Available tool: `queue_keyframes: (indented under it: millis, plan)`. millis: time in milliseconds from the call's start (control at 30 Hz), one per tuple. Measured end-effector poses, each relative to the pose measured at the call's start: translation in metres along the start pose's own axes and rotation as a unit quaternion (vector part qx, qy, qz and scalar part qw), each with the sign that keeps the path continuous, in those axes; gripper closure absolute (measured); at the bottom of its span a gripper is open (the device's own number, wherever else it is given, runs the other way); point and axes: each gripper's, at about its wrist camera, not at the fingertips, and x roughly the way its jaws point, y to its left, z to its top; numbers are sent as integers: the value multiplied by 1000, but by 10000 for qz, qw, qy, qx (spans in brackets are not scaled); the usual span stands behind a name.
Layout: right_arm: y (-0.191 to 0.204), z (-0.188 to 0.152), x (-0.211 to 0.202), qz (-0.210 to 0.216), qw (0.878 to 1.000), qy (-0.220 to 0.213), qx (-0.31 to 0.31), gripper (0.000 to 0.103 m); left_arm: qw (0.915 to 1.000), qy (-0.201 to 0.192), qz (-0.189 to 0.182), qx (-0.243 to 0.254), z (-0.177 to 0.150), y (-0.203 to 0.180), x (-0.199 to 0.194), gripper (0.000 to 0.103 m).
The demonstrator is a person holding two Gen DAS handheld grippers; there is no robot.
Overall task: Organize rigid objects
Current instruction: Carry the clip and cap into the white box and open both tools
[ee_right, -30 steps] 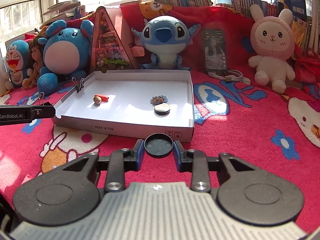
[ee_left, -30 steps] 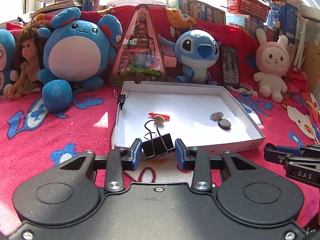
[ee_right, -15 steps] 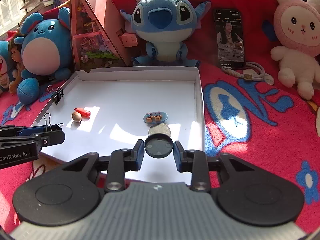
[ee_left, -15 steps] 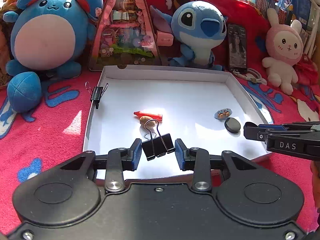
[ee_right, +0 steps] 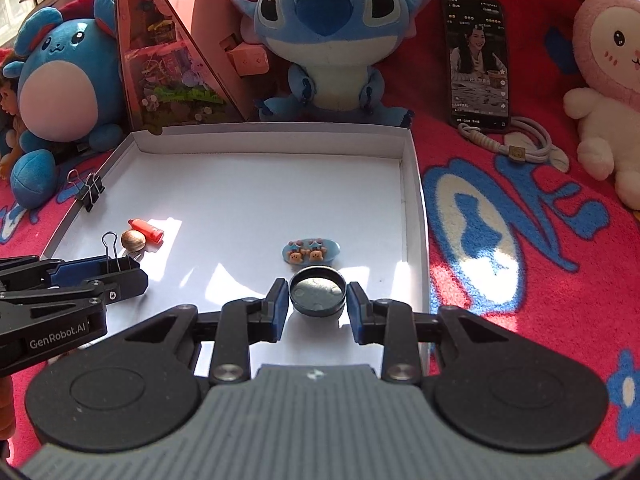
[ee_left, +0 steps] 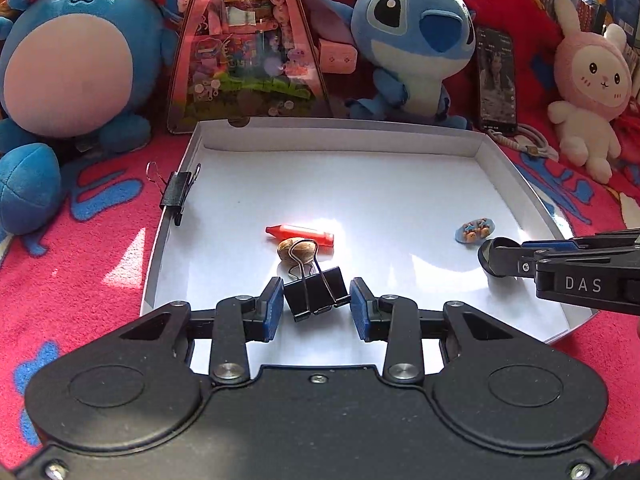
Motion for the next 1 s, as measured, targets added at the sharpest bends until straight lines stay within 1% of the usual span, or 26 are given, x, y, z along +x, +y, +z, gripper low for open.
queue_keyframes:
  millis: [500, 767, 833, 867, 900, 967, 1000]
  plan:
    - [2, 1, 11, -145, 9999, 48, -16, 67, 9999, -128, 95, 36, 7, 1, 9, 68]
    - [1, 2, 13, -173, 9998, 38, 20, 66, 9997, -183, 159, -82, 11, 5, 12, 68]
    - [1, 2, 13, -172, 9998, 28, 45, 66, 9997, -172, 156, -82, 10, 5, 11, 62]
    - [1, 1, 13, -168, 9998, 16, 55, 66, 9997, -169, 151, -76, 10, 5, 11, 57]
    - [1, 1, 13, -155, 9999, 15, 72, 62, 9997, -166, 145, -66, 10, 4, 10, 53]
    - [0, 0, 13, -121, 9998, 16, 130, 61, 9997, -182, 149, -33, 9, 4, 8, 48]
    - [0, 0, 13, -126, 9998, 12, 137, 53, 9997, -196, 159, -18, 9, 3, 6, 44]
